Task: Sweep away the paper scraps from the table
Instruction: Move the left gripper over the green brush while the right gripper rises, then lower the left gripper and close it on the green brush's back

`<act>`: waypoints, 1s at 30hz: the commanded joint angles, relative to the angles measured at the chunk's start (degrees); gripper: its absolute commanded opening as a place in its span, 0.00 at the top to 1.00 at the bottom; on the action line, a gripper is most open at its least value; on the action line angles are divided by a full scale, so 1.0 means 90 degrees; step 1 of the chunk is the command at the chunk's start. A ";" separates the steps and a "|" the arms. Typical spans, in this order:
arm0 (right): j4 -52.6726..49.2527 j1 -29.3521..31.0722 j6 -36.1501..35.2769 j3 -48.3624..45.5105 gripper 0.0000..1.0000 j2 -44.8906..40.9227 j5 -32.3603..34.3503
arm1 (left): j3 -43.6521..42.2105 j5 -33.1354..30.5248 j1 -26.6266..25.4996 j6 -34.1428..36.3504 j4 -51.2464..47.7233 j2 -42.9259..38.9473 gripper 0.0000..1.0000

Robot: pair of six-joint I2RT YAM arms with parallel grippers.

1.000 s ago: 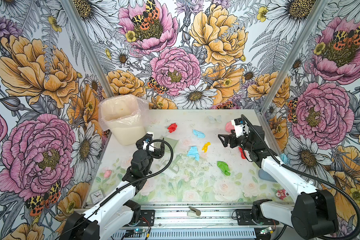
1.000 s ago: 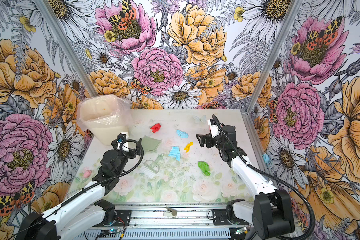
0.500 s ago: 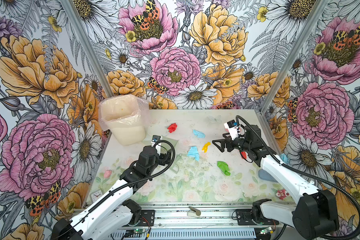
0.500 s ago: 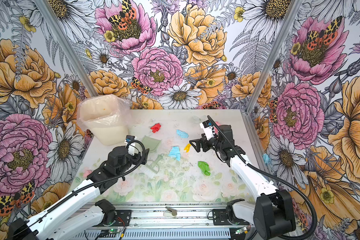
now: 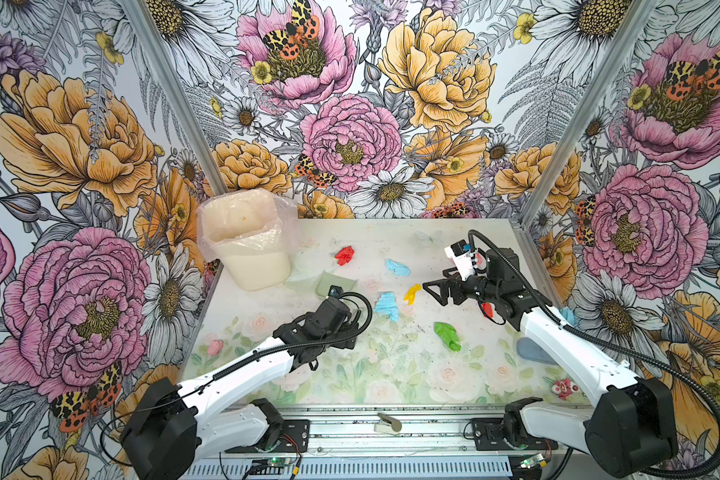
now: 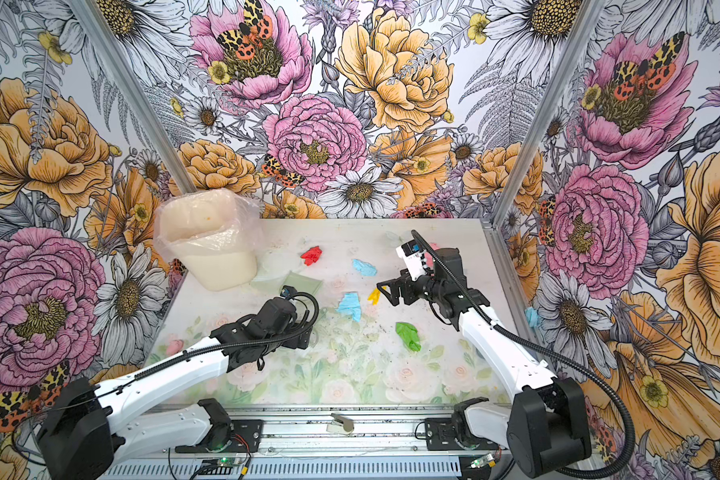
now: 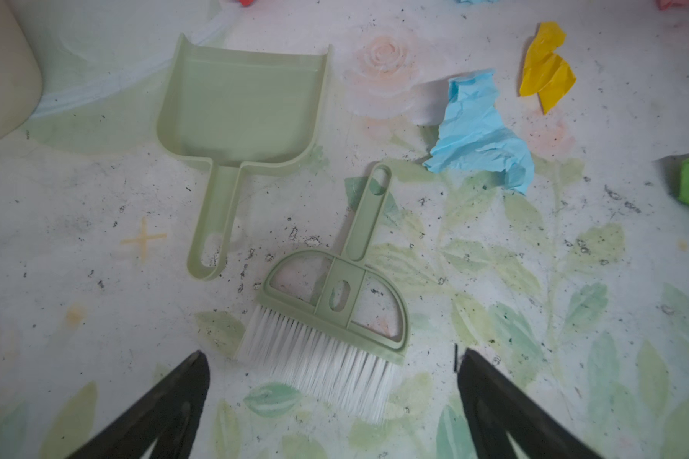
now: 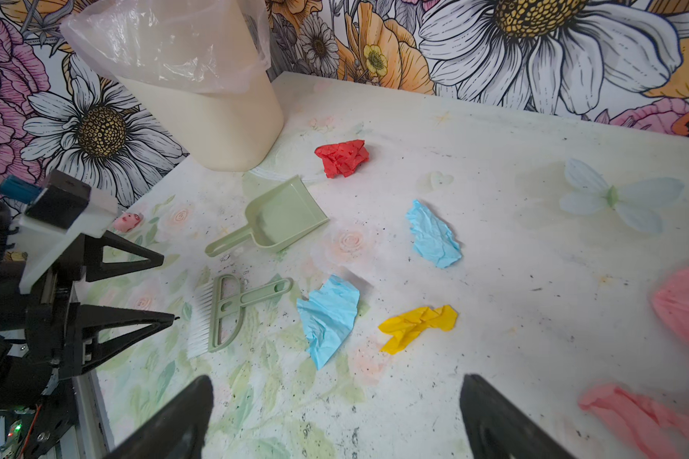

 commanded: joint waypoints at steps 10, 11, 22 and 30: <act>-0.0044 0.0084 -0.0118 -0.0063 0.02 0.0070 0.0410 | 0.0903 -0.0011 -0.0356 -0.0024 -0.0790 0.0999 0.01; -0.0045 0.0095 -0.0123 -0.0068 0.02 0.0088 0.0442 | 0.0892 0.0014 -0.0359 -0.0011 -0.0788 0.1012 0.01; -0.0030 0.0167 -0.0086 -0.0031 0.03 0.0376 0.0703 | 0.0918 0.0072 -0.0339 0.0240 -0.0773 0.1386 0.03; -0.0030 0.0200 -0.0094 -0.0033 0.03 0.0406 0.0781 | 0.1028 0.0046 -0.0339 0.0364 -0.0744 0.1761 0.09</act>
